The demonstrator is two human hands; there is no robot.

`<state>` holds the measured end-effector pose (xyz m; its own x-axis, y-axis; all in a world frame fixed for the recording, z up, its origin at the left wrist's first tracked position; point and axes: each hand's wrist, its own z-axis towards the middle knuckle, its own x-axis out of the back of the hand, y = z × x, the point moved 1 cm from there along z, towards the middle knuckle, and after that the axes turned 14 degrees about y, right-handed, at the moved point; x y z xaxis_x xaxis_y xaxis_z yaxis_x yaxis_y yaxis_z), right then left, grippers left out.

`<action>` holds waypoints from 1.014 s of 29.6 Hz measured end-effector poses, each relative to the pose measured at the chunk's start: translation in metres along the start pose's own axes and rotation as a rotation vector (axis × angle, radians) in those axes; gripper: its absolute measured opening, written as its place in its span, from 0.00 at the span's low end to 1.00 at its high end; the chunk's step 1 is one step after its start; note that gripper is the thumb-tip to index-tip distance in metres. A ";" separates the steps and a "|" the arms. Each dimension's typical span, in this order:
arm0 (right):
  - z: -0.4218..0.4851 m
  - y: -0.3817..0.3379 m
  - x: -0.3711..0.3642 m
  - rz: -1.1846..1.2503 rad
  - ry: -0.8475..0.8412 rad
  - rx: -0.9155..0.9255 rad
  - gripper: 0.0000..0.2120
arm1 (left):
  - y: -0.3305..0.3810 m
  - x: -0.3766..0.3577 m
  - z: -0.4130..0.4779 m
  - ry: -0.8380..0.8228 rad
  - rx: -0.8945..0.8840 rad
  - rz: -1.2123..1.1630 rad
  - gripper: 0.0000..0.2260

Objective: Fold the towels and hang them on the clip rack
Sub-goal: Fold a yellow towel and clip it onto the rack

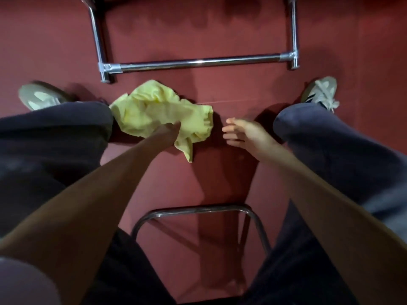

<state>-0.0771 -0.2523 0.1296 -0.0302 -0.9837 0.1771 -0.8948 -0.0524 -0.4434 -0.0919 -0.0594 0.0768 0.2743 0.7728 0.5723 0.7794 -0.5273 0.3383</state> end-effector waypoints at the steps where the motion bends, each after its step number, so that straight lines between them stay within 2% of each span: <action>1: 0.009 0.004 -0.002 -0.010 0.013 -0.021 0.06 | -0.003 -0.009 0.006 -0.022 0.006 -0.016 0.23; 3: 0.017 0.011 -0.005 0.006 0.021 -0.062 0.06 | -0.007 -0.023 0.008 -0.089 0.057 -0.102 0.22; 7: 0.043 0.038 -0.007 0.046 0.005 -0.182 0.06 | -0.027 -0.065 0.012 -0.239 0.275 -0.184 0.23; 10: 0.053 0.052 -0.002 0.051 0.018 -0.227 0.08 | -0.035 -0.086 0.012 -0.288 0.358 -0.218 0.22; 12: 0.059 0.055 0.001 0.059 0.026 -0.245 0.09 | -0.035 -0.097 0.015 -0.261 0.382 -0.260 0.17; 18: 0.082 0.056 0.010 0.031 0.039 -0.264 0.09 | -0.039 -0.123 0.034 -0.196 0.434 -0.219 0.15; 20: 0.093 0.049 0.012 0.016 0.041 -0.270 0.08 | -0.045 -0.134 0.043 -0.171 0.445 -0.165 0.18; 24: 0.104 0.029 0.015 -0.050 0.034 -0.199 0.08 | -0.056 -0.147 0.040 -0.172 0.469 -0.223 0.21; 27: 0.113 0.010 0.018 -0.076 0.025 -0.121 0.08 | -0.054 -0.148 0.040 -0.048 0.475 -0.271 0.20; 30: 0.110 0.008 0.015 -0.106 0.031 -0.101 0.08 | -0.051 -0.134 0.035 0.133 0.397 -0.359 0.15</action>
<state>-0.0356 -0.2866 0.0318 0.0544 -0.9678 0.2456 -0.9338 -0.1364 -0.3308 -0.1486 -0.1242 -0.0430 -0.1016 0.8149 0.5706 0.9706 -0.0447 0.2366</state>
